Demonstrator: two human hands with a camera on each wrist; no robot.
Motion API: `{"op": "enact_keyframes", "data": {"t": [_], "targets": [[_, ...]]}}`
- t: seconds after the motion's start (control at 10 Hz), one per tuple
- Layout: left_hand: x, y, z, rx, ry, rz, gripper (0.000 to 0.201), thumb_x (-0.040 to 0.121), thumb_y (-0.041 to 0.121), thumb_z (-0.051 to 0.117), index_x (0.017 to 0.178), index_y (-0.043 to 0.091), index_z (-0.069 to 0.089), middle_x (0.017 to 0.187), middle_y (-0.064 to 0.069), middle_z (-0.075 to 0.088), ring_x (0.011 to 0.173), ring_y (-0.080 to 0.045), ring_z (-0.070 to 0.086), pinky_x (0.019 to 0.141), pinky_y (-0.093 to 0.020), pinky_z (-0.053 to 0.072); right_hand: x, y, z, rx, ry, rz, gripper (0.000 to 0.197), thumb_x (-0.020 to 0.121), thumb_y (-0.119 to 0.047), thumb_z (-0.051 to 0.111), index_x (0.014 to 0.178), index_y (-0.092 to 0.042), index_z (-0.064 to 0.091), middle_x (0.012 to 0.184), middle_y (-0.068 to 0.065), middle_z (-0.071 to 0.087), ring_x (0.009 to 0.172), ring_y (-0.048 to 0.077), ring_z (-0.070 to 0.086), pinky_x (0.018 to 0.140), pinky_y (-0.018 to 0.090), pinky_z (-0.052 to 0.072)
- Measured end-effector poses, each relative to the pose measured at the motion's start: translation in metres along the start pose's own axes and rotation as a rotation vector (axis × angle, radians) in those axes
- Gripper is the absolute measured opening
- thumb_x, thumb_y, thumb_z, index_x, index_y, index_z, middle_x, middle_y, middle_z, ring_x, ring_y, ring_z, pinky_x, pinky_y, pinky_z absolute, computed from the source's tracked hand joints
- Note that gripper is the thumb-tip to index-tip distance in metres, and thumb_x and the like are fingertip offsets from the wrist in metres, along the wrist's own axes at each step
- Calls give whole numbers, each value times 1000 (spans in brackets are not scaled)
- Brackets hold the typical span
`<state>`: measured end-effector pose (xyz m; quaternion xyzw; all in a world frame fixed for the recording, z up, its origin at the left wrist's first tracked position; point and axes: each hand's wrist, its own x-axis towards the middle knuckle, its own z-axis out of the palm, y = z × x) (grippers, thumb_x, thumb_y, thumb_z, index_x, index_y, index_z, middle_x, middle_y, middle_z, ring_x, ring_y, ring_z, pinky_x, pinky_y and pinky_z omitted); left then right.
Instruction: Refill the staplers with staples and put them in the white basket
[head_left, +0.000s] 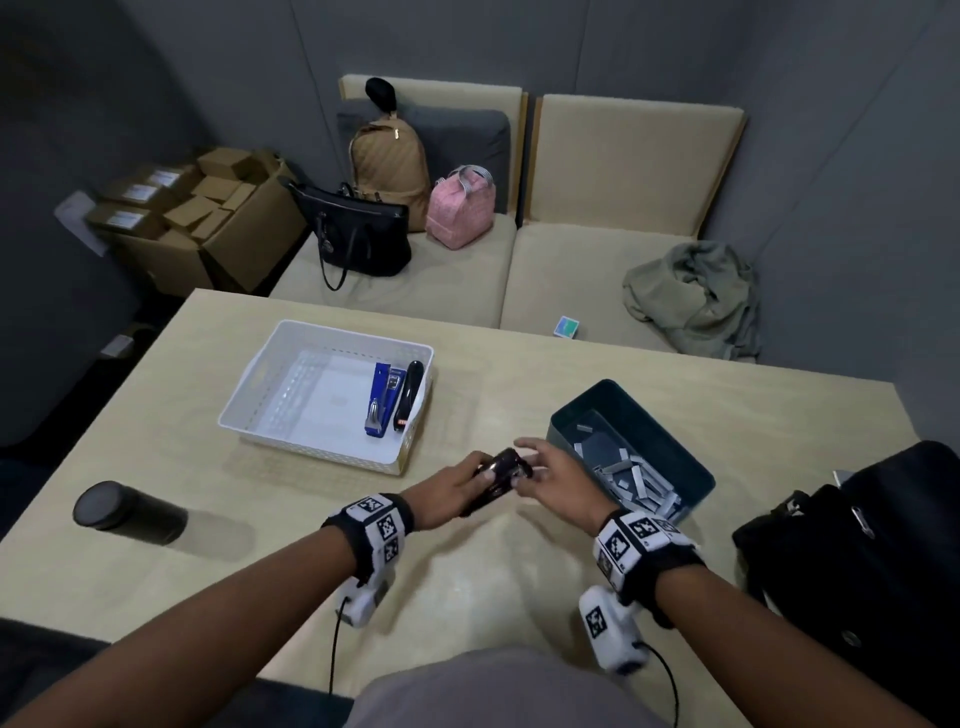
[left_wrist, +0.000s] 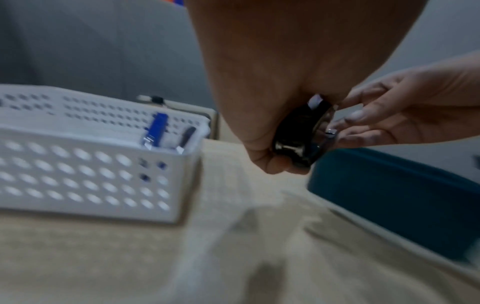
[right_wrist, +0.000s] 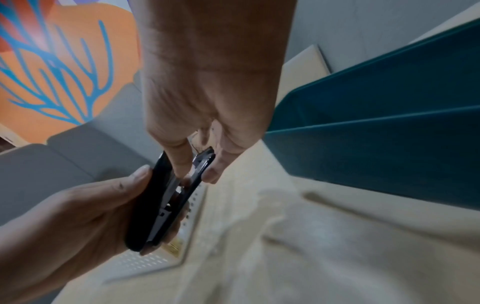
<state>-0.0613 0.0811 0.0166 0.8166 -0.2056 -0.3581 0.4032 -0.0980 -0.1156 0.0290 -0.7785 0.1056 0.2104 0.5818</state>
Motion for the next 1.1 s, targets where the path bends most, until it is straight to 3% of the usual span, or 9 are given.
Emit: {"op": "enact_keyframes", "data": {"t": [0.1,0.2,0.3,0.4,0.5,0.6,0.7,0.9,1.1], "targets": [[-6,-4,-45,32,222,-2,38,101,39,39,129,15,48,106,-3,60,91,-16,55,76,-29,41,30,-44,19,43,-16,-55,76,83,-4,70,145,-23,32,140,11,49,116,24,61,98,37,50],[-12,-9,-93,-22,514,-41,33,102,29,44,126,8,53,110,-12,65,89,-19,57,76,-26,39,56,-86,46,-23,-40,-85,81,84,-7,69,151,-22,24,145,11,43,120,24,59,97,33,49],[-6,-35,-139,-51,713,-215,39,101,34,42,123,3,52,115,-18,65,100,-32,61,81,-32,43,74,-114,71,-92,-83,-113,79,85,-6,67,150,-20,24,147,13,42,119,26,58,98,34,48],[8,-65,-176,-71,734,-506,52,100,43,37,120,-3,50,118,-26,63,104,-41,61,88,-41,50,84,-131,91,-149,-127,-107,71,88,-1,62,148,-15,27,130,8,53,118,31,58,82,22,50],[22,-83,-193,37,595,-668,55,100,42,40,120,-7,54,118,-27,63,107,-41,61,88,-41,50,99,-137,111,-257,-174,-63,73,87,-8,64,148,-17,26,133,12,56,116,32,58,92,31,51],[31,-86,-191,176,470,-726,46,100,36,45,121,-5,54,122,-24,62,113,-38,60,89,-38,47,106,-135,119,-331,-157,-30,74,87,-11,65,149,-15,26,131,14,55,115,29,57,89,30,46],[47,-94,-187,222,437,-700,41,97,32,51,114,-5,57,118,-24,64,108,-39,61,83,-37,49,112,-131,121,-333,-86,-6,70,85,-8,64,146,-15,31,119,15,60,102,26,57,89,32,47],[59,-98,-184,323,444,-550,31,99,31,48,85,3,56,103,-21,67,93,-36,65,68,-33,46,114,-115,111,-284,-12,20,69,85,-10,65,146,-15,32,125,12,56,98,21,56,85,27,45],[55,-82,-185,61,682,-417,34,100,24,40,116,-1,56,116,-23,63,106,-38,59,79,-34,42,92,-97,86,-142,69,54,54,85,-10,65,136,-16,46,106,2,59,91,17,59,80,27,49]]}}
